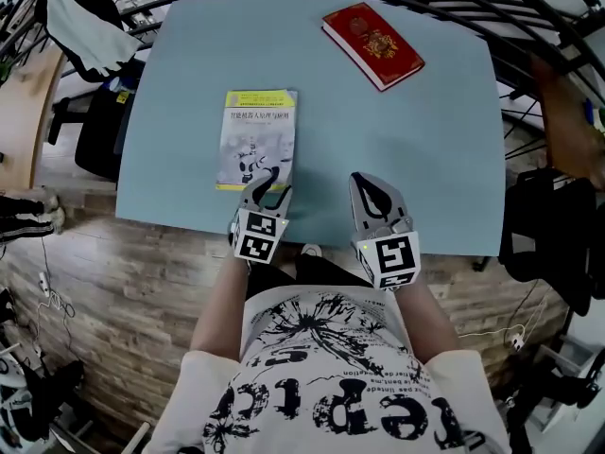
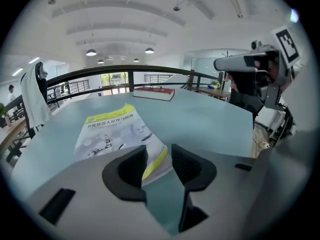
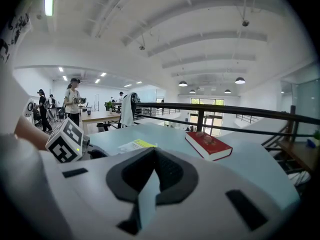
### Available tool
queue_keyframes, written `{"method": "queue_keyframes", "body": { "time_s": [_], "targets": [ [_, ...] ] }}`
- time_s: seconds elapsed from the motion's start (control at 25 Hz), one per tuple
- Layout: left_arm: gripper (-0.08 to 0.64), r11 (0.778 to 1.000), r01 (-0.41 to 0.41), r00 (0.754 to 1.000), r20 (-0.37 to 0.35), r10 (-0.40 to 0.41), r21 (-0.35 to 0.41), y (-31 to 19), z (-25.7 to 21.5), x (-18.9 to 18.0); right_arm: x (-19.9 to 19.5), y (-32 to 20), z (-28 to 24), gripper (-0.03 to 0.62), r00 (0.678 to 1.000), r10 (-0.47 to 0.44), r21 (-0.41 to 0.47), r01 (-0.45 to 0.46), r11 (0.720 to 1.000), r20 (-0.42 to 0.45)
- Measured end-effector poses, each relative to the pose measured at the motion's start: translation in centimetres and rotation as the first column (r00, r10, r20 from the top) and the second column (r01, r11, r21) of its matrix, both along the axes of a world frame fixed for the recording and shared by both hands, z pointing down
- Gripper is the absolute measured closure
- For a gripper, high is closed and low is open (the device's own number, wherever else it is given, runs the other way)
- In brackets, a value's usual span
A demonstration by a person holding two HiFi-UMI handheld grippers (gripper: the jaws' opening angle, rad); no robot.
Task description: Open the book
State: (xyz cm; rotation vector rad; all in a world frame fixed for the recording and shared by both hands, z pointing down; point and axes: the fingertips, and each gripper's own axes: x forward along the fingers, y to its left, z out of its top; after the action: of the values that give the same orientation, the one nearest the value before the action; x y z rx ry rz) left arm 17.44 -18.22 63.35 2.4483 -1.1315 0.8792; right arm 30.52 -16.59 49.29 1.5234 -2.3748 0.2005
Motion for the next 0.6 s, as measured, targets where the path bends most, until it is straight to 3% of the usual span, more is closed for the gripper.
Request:
{"method": "queue_keyframes", "body": {
  "time_s": [0.12,0.28,0.6],
  "targets": [
    [0.408,1.000,-0.004,0.999,0.032,0.004,-0.015,-0.2,0.8,0.1,0.4,-0.2,0.3,0.581,1.000,0.013,-0.007,-0.013,1.000,-0.001],
    [0.519,1.000,0.006,1.000,0.010,-0.006,0.000,-0.7,0.3,-0.1,0.8,-0.3,0.2,0.581,0.999,0.034,-0.009,-0.034,0.999,0.000],
    [0.537,1.000,-0.003,1.000,-0.027,0.004,0.023,-1.0,-2.7,-1.3,-0.3,-0.3,-0.8,0.581,0.998,0.058,-0.012,-0.057,0.998,0.017]
  ]
}}
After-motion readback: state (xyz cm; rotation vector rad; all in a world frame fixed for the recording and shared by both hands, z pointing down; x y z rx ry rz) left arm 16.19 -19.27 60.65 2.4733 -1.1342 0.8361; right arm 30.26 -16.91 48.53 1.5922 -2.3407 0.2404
